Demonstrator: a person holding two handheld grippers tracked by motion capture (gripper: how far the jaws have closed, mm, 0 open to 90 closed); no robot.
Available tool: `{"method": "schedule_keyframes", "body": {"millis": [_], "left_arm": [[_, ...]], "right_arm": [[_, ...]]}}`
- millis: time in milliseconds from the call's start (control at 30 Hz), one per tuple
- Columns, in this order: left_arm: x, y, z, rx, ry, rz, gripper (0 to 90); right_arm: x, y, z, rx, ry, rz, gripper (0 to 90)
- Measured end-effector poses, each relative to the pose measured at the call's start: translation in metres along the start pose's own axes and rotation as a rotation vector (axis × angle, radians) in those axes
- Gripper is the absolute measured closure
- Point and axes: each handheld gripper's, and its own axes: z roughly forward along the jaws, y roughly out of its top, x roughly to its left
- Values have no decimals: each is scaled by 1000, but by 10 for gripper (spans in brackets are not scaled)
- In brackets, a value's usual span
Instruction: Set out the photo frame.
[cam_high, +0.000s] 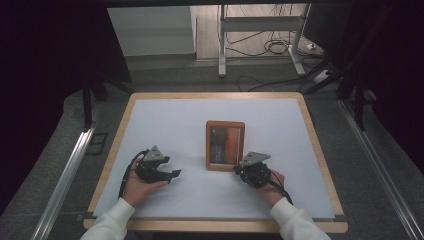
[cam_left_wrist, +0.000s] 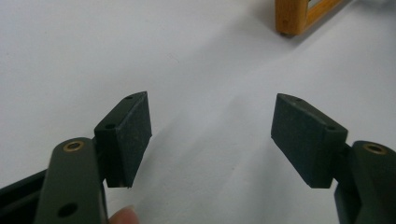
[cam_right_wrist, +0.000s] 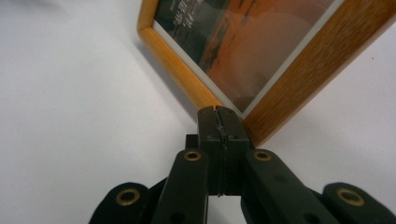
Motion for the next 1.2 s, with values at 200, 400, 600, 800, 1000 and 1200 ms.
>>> {"method": "schedule_keyframes", "body": {"millis": [200,400,600,800,1000,1200], "left_arm": [[0,0,0,-1,4,-2,288],[0,1,-1,-6,13,1,288],[-1,0,-1,-6,12,2,288],[-2,-2,-4,-11,17,4,288],[-4,-2,-6,-18,19,7,289],[-5,-2,-5,-13,20,10,289]], "right_arm": [[-3,-1,-9,-37,9,14,900],[-10,-6,-19,-54,11,22,900],[-15,-10,-26,-64,-5,29,900],[-20,-12,-31,-72,-24,49,889],[-25,-15,-41,-94,-26,79,734],[-36,-29,-57,-136,-87,164,403]]}}
